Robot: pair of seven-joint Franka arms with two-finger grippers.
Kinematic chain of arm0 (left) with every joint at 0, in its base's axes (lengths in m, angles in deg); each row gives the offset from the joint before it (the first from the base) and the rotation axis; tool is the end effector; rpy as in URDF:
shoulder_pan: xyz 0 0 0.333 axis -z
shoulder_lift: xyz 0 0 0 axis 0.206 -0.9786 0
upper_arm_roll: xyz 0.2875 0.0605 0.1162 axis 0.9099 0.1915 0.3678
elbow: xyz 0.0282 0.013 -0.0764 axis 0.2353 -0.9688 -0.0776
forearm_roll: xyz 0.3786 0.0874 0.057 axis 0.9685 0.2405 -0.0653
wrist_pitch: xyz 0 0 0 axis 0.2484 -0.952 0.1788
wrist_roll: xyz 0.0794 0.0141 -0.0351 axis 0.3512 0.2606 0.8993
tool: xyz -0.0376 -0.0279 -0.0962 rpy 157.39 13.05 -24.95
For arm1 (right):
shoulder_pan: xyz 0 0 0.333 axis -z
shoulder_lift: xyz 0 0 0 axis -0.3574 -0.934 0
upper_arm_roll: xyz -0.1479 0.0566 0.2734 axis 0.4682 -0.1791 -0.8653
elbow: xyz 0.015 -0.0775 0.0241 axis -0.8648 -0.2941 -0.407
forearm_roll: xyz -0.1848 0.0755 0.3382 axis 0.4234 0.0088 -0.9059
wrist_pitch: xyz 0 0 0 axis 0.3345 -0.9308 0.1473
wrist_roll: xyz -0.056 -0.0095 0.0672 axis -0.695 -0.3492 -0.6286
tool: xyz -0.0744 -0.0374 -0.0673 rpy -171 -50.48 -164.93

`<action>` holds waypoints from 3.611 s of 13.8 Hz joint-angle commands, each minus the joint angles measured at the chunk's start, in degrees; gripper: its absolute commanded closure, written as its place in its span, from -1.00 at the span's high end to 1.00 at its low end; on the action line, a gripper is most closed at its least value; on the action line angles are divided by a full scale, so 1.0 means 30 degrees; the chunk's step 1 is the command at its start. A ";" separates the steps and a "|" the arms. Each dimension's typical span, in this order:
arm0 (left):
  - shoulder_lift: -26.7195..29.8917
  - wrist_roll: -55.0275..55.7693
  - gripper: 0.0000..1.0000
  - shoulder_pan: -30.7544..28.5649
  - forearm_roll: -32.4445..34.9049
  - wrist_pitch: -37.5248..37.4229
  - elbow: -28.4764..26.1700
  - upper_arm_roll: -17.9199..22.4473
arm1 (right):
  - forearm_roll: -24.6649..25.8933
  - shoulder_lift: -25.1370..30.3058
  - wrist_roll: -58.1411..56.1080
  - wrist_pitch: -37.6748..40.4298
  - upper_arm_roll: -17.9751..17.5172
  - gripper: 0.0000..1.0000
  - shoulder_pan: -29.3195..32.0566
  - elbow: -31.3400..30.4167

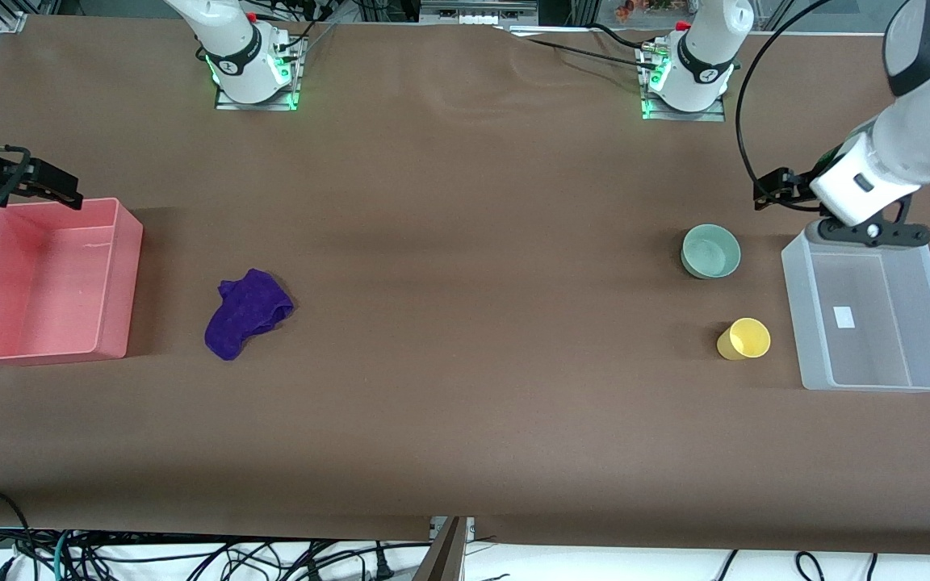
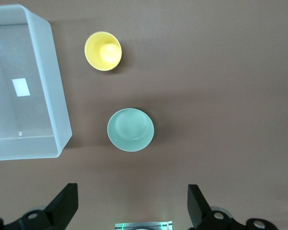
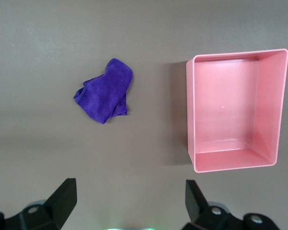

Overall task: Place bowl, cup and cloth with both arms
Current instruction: 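Lower the right gripper onto the purple cloth while the left gripper reaches the green bowl, then carry the cloth into the pink bin while the left gripper moves the bowl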

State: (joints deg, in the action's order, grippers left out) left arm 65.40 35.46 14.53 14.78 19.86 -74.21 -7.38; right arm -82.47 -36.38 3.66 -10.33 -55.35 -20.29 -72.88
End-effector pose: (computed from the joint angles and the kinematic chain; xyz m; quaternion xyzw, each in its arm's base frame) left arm 0.5513 -0.0501 0.5168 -0.9929 0.0395 0.1122 0.0046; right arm 0.5778 -0.0028 0.6016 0.9983 0.0015 -0.0518 0.0272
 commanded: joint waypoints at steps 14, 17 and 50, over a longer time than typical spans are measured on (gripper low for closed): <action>-0.4262 -0.6995 0.98 -0.2376 0.2726 1.9975 -1.2673 0.0045 | -0.1975 -0.3877 0.0170 -1.1178 -0.0408 0.99 -0.0450 -0.7924; -0.4972 -0.8869 -0.32 -0.2930 0.2755 2.0596 -1.2673 0.0016 | -0.1947 -0.4139 0.0111 -1.5726 -0.1022 0.99 -0.0596 -1.0596; -1.2323 -1.6169 -1.00 -1.1427 -0.0200 1.0049 0.3030 0.0104 | -0.0306 -0.4344 -1.4010 -0.2316 0.6943 -1.00 0.0691 -0.1547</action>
State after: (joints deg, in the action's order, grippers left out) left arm 30.18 -11.64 -18.87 16.50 50.69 -67.36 -6.48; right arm -84.03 -48.05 -36.81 -16.76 -35.27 -18.65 -77.73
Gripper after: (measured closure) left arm 0.956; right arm 0.912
